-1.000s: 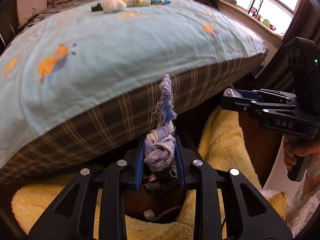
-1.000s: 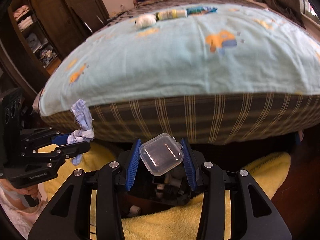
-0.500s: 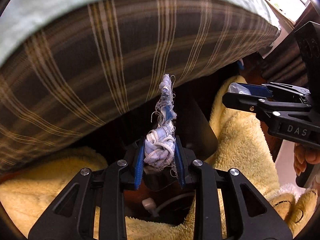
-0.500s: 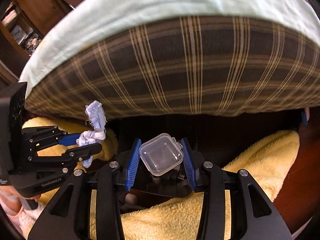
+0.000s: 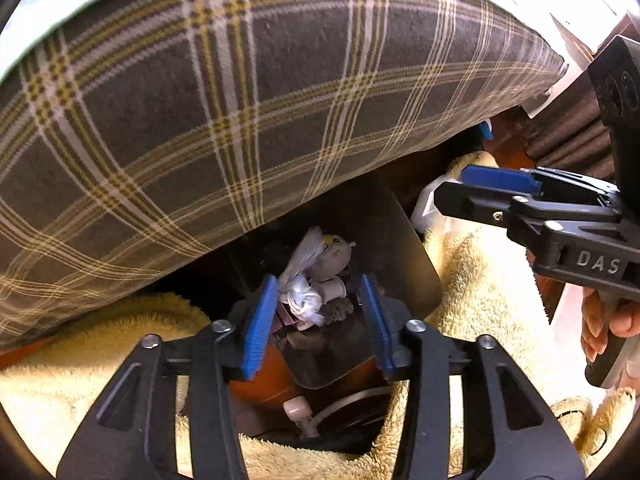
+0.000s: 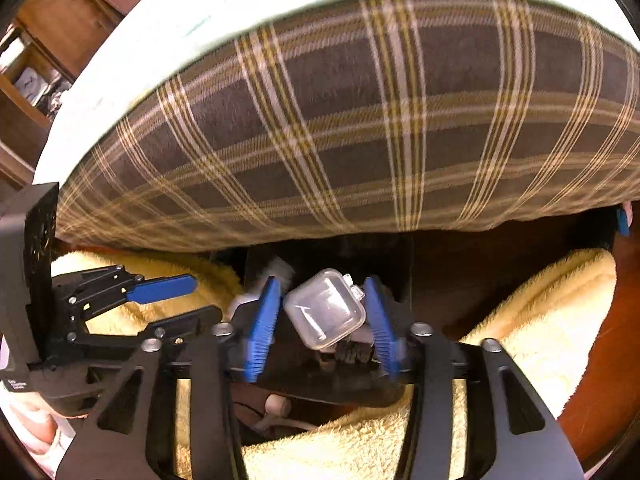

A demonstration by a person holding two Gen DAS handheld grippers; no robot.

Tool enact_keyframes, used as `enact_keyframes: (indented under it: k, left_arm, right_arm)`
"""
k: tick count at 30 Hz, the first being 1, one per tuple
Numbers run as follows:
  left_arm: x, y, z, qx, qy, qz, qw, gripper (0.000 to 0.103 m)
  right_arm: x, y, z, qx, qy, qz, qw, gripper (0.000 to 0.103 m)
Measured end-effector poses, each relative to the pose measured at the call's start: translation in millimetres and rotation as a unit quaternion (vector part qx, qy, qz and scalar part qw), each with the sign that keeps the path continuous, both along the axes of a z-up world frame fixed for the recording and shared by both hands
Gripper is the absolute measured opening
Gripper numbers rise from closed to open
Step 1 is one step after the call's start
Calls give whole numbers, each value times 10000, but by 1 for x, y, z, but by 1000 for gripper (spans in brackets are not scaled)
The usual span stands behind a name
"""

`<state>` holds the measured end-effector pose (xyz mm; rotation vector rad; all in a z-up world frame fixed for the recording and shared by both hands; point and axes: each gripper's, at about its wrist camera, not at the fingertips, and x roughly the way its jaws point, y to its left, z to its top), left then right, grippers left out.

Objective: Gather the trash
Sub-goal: 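Raise both open tools back over the bed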

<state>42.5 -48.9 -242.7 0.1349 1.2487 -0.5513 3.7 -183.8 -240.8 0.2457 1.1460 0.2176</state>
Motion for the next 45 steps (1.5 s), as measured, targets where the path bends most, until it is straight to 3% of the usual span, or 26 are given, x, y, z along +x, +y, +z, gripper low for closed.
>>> enact_keyframes:
  k: [5,11,17,22,31,45]
  left_arm:
    - [0,6,17,72,-215,39,9997,63]
    - [-8,20,68,4,-839,90,9964,83]
    - [0,31,125,-128,-1435,209,9893,91]
    - [19,29,156,27,-1847,351,9822,93]
    - [83,32,188,-135,-2112,687,9749,94]
    - [215,-8,180,-89,-1918,1057,9757,94]
  right_arm:
    - [0,-10,19,-33,-146,-107,9998,66]
    - [1,-22,65,-110,-661,-192,9976,93]
    - [10,-36,127,-244,-1447,-245,9889,97]
    - [35,-45,163,-456,-1897,-266,9804,97]
    - [106,-72,163,-381,-1788,-544,9816,97]
    - [252,-87,167,-810,-1679,-868,9786,97]
